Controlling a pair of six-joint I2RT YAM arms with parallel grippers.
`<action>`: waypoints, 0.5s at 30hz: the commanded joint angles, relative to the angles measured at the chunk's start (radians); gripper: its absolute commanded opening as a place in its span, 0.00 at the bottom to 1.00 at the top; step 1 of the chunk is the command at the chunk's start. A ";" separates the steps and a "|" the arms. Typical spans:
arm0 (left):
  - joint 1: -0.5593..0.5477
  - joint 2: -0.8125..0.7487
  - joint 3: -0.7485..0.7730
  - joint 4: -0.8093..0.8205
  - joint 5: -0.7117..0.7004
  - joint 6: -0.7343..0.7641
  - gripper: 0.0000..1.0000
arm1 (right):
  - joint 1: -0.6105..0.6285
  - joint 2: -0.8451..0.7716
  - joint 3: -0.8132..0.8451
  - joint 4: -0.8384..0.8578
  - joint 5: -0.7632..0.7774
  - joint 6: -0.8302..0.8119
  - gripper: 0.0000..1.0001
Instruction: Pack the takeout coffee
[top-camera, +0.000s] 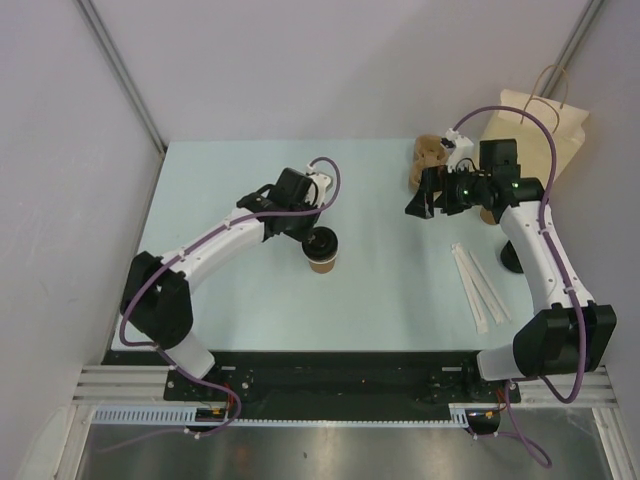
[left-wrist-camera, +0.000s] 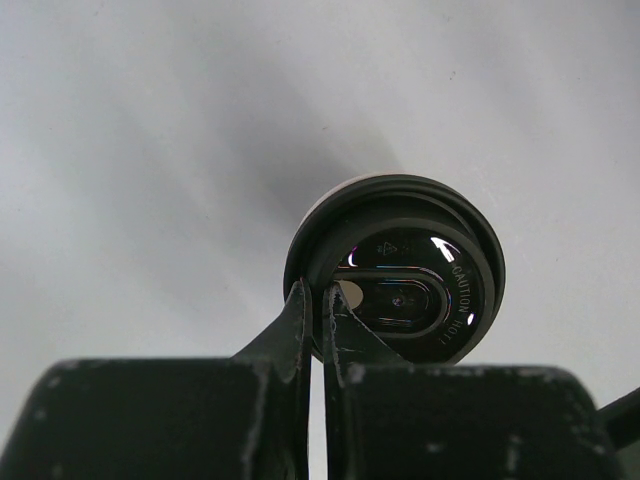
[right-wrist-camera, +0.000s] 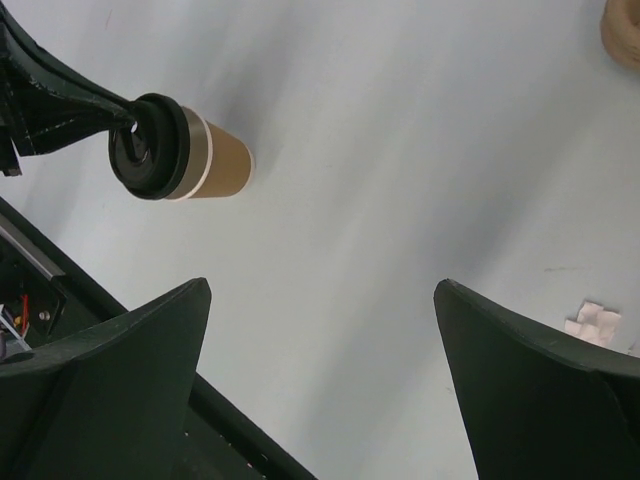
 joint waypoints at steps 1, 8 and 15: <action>-0.004 0.033 0.044 0.002 -0.009 -0.025 0.00 | 0.011 -0.039 -0.017 0.020 0.019 -0.032 1.00; -0.009 0.051 0.052 0.006 -0.009 -0.029 0.00 | 0.008 -0.046 -0.018 0.005 0.030 -0.050 1.00; -0.013 0.063 0.051 0.003 -0.009 -0.027 0.02 | 0.005 -0.046 -0.020 0.005 0.030 -0.057 0.99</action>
